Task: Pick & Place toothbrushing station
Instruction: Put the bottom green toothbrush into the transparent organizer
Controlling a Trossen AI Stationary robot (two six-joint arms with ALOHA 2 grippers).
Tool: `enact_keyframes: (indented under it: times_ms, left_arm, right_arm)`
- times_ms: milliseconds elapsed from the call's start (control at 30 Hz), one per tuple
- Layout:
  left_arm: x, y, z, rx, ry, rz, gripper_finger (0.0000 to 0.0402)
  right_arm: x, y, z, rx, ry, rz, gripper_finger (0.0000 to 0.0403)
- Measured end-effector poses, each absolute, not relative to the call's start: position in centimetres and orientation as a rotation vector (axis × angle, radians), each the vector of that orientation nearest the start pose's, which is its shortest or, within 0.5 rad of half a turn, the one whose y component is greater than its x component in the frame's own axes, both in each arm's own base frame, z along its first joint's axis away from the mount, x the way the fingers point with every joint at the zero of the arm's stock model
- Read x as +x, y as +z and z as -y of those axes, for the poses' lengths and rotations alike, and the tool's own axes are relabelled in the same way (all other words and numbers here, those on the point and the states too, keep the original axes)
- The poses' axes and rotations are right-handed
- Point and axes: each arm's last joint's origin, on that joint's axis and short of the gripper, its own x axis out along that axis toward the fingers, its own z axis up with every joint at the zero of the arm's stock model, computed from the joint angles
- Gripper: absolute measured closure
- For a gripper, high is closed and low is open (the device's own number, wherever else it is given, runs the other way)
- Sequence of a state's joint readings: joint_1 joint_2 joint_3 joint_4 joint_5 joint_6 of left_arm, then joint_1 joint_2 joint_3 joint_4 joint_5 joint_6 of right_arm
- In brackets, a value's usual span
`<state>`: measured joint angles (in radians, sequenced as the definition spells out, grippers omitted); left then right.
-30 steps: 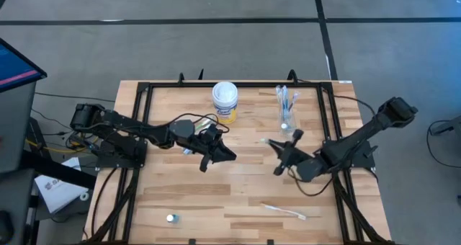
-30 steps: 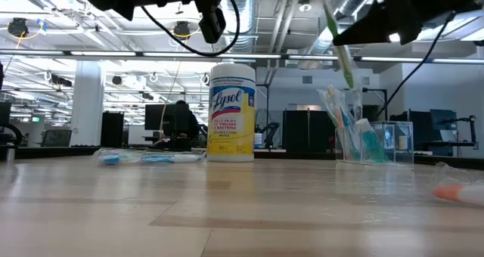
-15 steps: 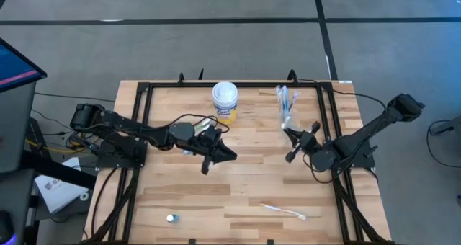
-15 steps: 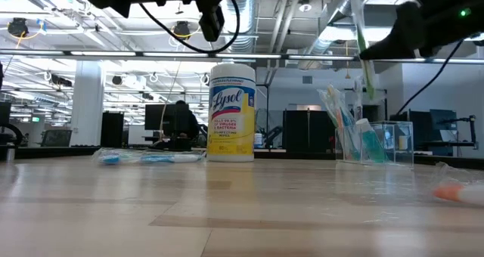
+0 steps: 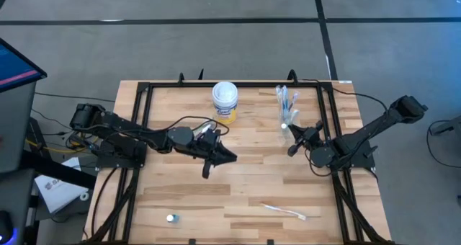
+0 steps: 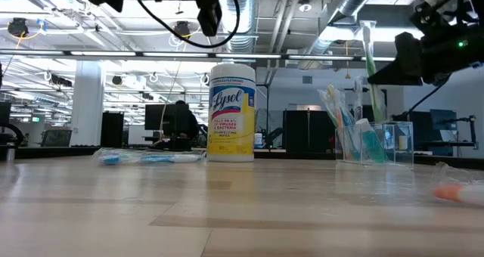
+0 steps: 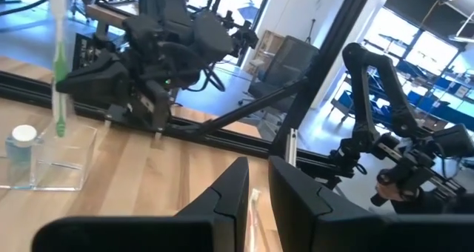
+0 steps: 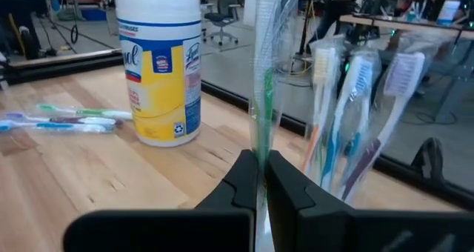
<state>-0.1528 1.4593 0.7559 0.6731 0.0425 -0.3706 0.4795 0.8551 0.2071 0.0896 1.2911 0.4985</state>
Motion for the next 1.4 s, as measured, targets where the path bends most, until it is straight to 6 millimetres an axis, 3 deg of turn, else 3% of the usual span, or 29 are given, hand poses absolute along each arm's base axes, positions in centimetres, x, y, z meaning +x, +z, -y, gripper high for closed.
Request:
enact_keyframes:
  times_ms: [667,1400]
  left_arm:
    - [30.8,25.0,5.4,-0.333,-0.191,-0.064,0.0353]
    - [30.8,25.0,5.6,-0.307,-0.189,-0.065,0.0353]
  right_arm:
    - [12.2,12.7,-3.2,0.269,-0.876,-0.083,0.0401]
    - [12.2,12.7,-3.6,0.309,-0.833,-0.086,0.0354]
